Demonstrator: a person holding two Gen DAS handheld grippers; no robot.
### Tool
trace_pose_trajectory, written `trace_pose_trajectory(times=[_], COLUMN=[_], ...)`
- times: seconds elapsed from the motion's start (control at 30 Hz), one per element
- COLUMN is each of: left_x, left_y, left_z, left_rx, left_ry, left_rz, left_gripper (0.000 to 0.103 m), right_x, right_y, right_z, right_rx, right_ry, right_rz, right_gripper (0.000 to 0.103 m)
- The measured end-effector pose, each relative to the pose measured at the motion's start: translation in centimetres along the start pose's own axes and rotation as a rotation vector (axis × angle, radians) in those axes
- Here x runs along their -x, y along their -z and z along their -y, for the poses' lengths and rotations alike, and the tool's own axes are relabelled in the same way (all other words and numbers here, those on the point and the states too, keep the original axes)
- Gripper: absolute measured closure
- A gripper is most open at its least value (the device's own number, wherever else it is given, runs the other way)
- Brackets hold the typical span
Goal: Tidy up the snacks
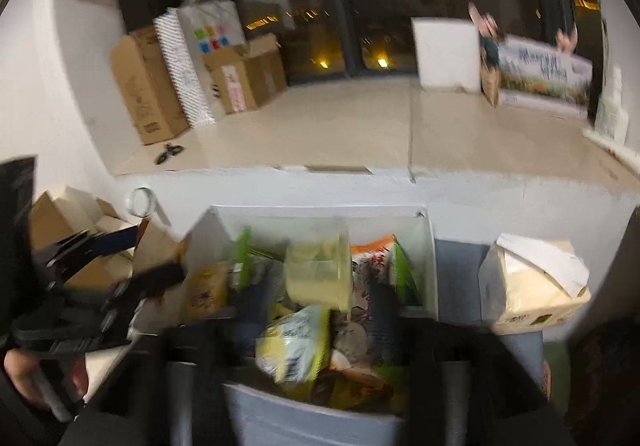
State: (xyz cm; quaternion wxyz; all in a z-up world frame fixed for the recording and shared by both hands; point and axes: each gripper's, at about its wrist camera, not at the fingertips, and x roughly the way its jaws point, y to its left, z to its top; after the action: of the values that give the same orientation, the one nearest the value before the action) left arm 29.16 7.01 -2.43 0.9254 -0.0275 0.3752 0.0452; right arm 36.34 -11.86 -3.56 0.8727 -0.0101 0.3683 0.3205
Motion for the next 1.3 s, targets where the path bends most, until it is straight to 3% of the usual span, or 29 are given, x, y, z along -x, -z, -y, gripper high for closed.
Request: trace_pose_trajectory(times=[0.17,0.43,0.5,0.6,0.7,0.9,1.07,1.2,1.3], left_x=[0.8,6.4,8.8,13.7,18.3,22.2,23.8,24.1,23.8], left_y=[0.7,1.5,1.9,2.8,4.5,7.5,11.2,13.9,15.2], left_z=[-0.5,-0.6,-0.3,0.1,-0.1,1.1,3.2,4.2,4.6], left_rx=[0.009,0.048,0.045,0.058,0.082,0.074,0.044,0.107,0.108], left_ry=[-0.02,-0.043,-0.045,-0.08,-0.028,-0.017,-0.015,-0.048,-0.027], left_rz=[0.015,0.145,0.199,0.325,0.448,0.42,0.346,0.299,0.26], left_gripper=[0.001,0.001,0.001,0.0,0.0,0.0,0.0,0.0,0.0], right_x=[0.6,3.0,6.0,8.8,12.1,17.6,20.0,20.7,20.9], right_y=[0.6,1.8,2.4,3.1,4.3,7.4,10.7,13.8,15.8], right_z=[1.9,-0.4,-2.3,-4.9,-7.1,-9.1,-8.2,-7.5,-7.5], right_rx=[-0.118,-0.008,0.067,0.146,0.193,0.19,0.122,0.066,0.047], right_ry=[-0.06,0.025,0.03,0.051,0.106,0.101,0.083,0.079,0.07], right_rz=[0.055,0.107,0.228,0.26,0.338,0.384,0.342,0.289,0.252], right_gripper=[0.0,0.0,0.0,0.0,0.0,0.0,0.0,0.0,0.0])
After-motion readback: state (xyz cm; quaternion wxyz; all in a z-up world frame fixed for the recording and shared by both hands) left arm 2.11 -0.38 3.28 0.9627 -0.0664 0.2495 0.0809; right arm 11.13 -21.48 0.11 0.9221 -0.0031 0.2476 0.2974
